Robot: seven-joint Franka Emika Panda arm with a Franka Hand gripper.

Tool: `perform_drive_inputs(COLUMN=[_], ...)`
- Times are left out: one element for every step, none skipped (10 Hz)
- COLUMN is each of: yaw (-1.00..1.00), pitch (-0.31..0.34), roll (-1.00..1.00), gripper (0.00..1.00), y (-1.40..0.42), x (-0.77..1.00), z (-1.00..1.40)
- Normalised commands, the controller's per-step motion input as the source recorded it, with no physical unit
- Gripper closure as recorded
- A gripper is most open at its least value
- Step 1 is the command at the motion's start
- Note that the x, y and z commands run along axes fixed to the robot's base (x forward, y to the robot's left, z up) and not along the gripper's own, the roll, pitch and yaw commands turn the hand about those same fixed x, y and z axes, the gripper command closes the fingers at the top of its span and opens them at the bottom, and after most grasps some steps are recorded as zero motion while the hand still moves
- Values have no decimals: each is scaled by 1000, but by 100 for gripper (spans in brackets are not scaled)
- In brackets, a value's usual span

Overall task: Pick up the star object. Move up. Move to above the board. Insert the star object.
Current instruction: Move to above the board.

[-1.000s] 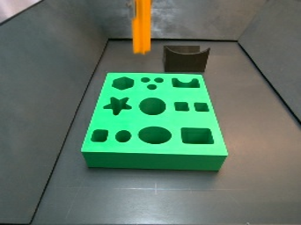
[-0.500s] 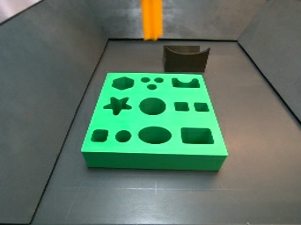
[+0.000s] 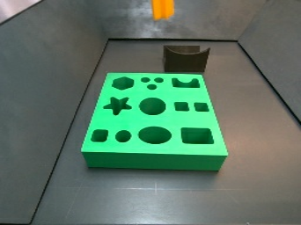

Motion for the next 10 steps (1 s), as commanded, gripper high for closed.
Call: perform_drive_inputs(yaw=[-1000, -1000, -1000, -1000, -1000, -1000, -1000, -1000, -1000, -1000], pitch=[205, 205, 207, 212, 221, 235, 241, 261, 300, 345], roll=[15, 17, 22, 20, 23, 35, 36, 39, 44, 51], gripper=[100, 100, 100, 100, 100, 100, 100, 100, 100, 100], y=[-1000, -1000, -1000, -1000, -1000, -1000, -1000, -1000, -1000, -874], x=[-62, -64, -68, -61, -57, -57, -54, -42, -17, 19], z=[251, 242, 256, 254, 255, 271, 274, 276, 284, 255])
